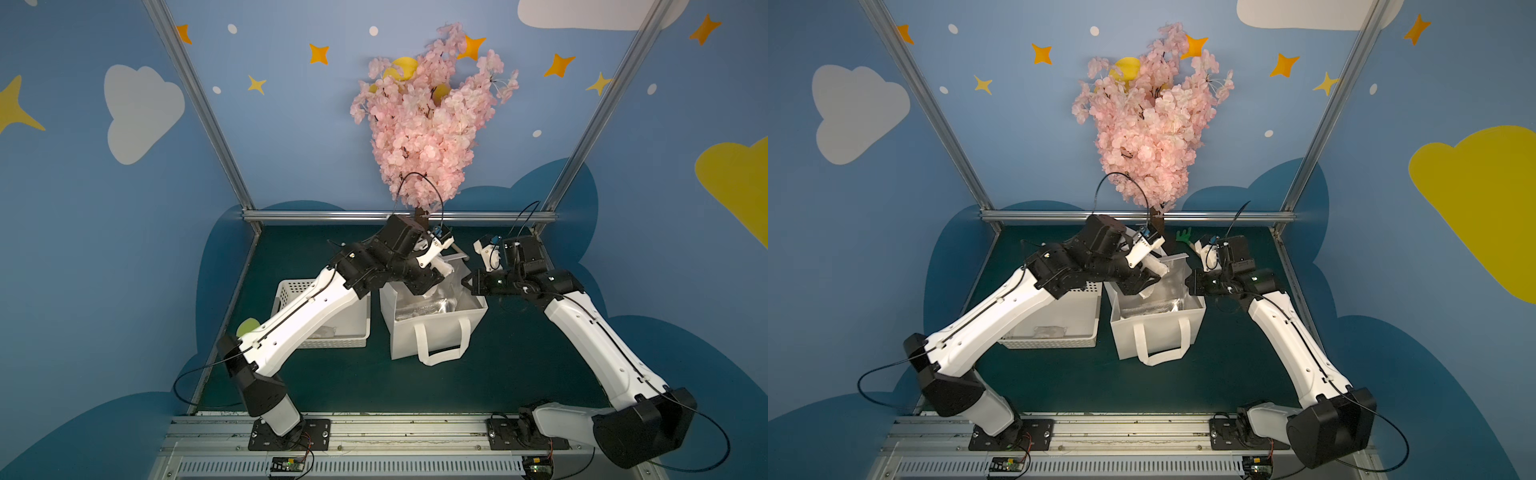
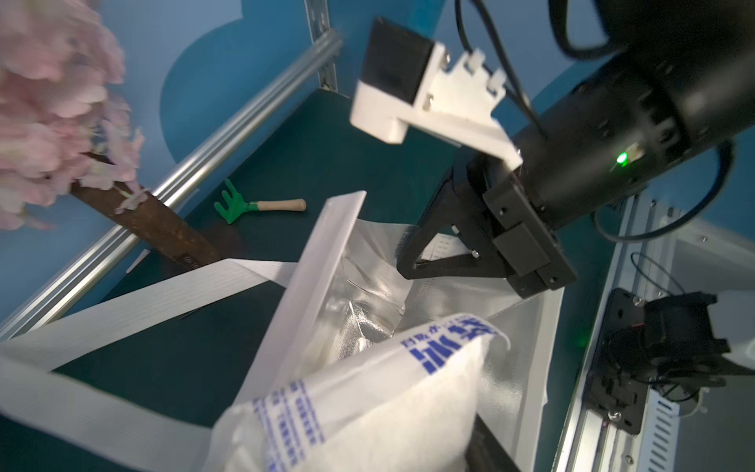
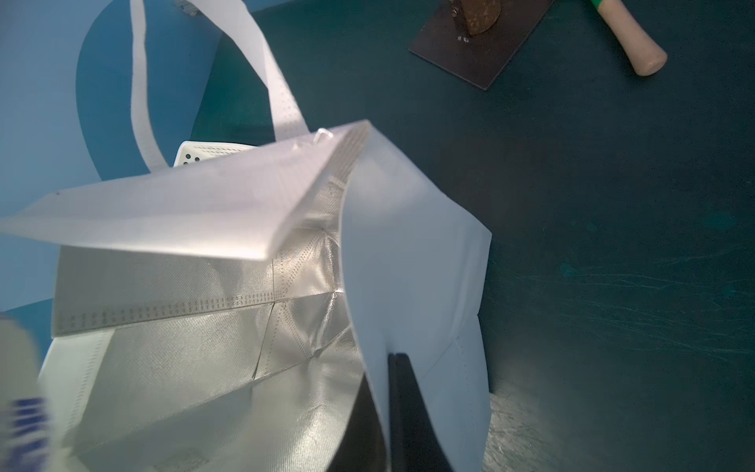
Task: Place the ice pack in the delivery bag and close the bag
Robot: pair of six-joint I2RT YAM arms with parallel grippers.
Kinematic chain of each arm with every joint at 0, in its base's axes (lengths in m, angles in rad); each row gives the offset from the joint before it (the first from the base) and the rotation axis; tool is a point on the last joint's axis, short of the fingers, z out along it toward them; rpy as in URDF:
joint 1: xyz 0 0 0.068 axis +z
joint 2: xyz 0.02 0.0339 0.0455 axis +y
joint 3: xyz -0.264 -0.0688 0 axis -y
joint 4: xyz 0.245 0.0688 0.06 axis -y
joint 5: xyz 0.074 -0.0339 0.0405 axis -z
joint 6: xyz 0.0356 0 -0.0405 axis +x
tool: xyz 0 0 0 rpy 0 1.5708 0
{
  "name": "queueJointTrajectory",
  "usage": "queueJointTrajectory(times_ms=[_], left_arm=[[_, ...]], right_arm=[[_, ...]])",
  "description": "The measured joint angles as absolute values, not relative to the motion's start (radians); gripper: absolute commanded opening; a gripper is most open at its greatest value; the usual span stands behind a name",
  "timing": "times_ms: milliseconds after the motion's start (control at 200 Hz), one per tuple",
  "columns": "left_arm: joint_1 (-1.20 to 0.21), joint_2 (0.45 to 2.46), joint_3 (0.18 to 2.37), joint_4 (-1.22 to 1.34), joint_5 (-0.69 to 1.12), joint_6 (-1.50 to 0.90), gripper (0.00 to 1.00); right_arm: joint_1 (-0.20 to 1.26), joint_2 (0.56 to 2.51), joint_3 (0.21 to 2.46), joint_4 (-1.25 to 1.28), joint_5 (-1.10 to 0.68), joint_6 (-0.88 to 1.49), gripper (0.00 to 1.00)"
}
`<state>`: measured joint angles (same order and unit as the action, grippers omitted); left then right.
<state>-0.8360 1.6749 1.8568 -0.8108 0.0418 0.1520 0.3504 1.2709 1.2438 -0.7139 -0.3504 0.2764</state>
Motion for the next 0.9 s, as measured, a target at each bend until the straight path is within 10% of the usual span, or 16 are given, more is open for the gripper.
queueJointTrajectory(times_ms=[661,901], left_arm=[[-0.840,1.963,1.737,-0.870,0.071,0.323,0.34],[-0.840,2.075,1.758,-0.902,0.084,0.284,0.60]], right_arm=[[0.349,1.260,1.243,-0.714,-0.405,0.241,0.06],[0.345,1.246,1.237,-0.715,-0.405,0.242,0.05]])
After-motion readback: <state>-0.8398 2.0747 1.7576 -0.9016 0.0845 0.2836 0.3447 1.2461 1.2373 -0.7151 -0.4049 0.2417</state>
